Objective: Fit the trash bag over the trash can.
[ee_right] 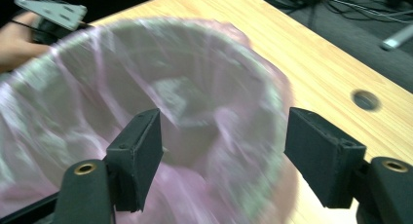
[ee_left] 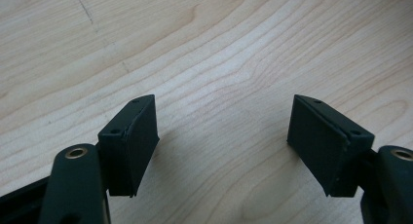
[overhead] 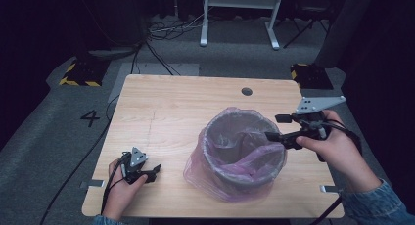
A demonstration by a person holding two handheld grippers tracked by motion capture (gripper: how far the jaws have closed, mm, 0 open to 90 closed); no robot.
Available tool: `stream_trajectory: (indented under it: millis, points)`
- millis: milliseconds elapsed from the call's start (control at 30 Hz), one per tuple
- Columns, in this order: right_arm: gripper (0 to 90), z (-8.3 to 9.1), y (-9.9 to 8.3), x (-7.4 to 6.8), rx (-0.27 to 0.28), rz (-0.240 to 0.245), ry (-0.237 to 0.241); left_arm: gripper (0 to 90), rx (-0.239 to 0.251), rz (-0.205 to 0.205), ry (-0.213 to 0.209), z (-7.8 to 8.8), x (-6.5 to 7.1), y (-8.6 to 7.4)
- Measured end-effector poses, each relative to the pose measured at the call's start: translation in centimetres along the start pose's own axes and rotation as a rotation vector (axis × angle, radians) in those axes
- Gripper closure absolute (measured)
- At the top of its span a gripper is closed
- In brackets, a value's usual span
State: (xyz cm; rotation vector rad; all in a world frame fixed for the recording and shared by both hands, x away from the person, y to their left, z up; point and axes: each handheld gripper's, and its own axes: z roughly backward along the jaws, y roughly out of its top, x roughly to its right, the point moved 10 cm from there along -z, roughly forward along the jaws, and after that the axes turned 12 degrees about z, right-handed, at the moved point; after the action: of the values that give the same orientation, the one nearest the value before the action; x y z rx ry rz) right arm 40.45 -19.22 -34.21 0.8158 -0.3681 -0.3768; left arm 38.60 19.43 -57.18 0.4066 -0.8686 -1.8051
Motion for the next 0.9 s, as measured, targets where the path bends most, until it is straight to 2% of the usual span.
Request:
stream_trajectory:
  millis: [33,200,500,667,900]
  points:
    - [30.4,0.3,-0.5,0.3,-0.003,-0.004,-0.012,26.3,-0.001,0.016,-0.002,0.0,-0.1,-0.1]
    - [29.9,1.8,-3.2,1.2,-0.006,-0.039,-0.057,26.1,-0.007,0.047,-0.003,0.3,-0.4,-0.3]
    - [28.9,3.5,-8.0,2.1,0.004,-0.100,-0.113,26.0,-0.007,0.052,-0.003,0.3,-0.5,-0.4]
    - [28.5,3.4,-10.9,2.6,-0.018,-0.114,-0.148,25.4,-0.010,0.054,-0.011,0.3,-0.4,-0.4]
    - [27.6,2.4,-15.1,2.7,-0.048,-0.138,-0.176,25.1,-0.009,0.053,-0.010,0.3,-0.4,-0.4]
